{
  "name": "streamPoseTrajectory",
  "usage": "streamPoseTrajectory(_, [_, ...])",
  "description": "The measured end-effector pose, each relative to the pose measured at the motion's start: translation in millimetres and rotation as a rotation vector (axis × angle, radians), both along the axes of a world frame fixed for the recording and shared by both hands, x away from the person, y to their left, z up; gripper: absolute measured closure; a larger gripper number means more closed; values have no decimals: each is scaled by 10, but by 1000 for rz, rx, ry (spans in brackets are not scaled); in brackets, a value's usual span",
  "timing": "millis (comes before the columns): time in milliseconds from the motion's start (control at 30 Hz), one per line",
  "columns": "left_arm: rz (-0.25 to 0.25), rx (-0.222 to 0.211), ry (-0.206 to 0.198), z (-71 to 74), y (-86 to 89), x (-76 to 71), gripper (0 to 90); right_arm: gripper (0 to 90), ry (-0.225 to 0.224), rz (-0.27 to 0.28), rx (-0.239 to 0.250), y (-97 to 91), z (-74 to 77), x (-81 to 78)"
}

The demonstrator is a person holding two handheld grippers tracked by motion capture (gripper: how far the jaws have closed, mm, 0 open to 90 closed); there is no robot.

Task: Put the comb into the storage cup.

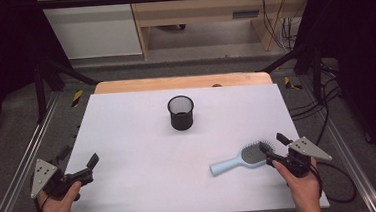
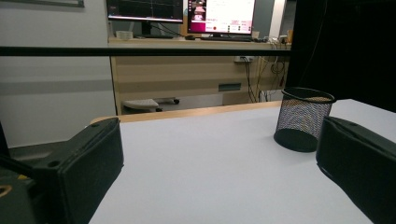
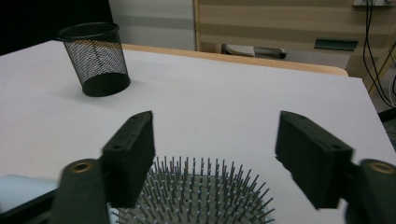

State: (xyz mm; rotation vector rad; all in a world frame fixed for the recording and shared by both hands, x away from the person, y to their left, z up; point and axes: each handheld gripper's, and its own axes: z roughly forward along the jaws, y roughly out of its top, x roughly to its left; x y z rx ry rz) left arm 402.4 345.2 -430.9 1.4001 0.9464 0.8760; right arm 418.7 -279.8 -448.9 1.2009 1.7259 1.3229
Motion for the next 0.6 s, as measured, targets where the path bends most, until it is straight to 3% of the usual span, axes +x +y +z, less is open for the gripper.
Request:
streamPoseTrajectory(100, [-3,4,6,-6,-8,5,10,503,7,-7,-18,2,7,-16])
streamPoseTrajectory(233, [0,2,9,-11,-4,11,11,584,13,-14,-30,1,10,-19])
streamPoseTrajectory(333, [5,0,17,-24,-4,20,12,752,10,-41,-62,-1,18,-6])
streamPoseTrajectory(367, [5,0,17,-24,-4,20,12,752,10,-41,-62,-1,18,-6])
streamPoseTrajectory(467, [2,6,23,-34,-19,32,13,852,86,-98,-61,-23,0,71])
streamPoseTrajectory(600, [1,10,26,-38,-25,34,15,900,157,-124,-109,-70,-38,205])
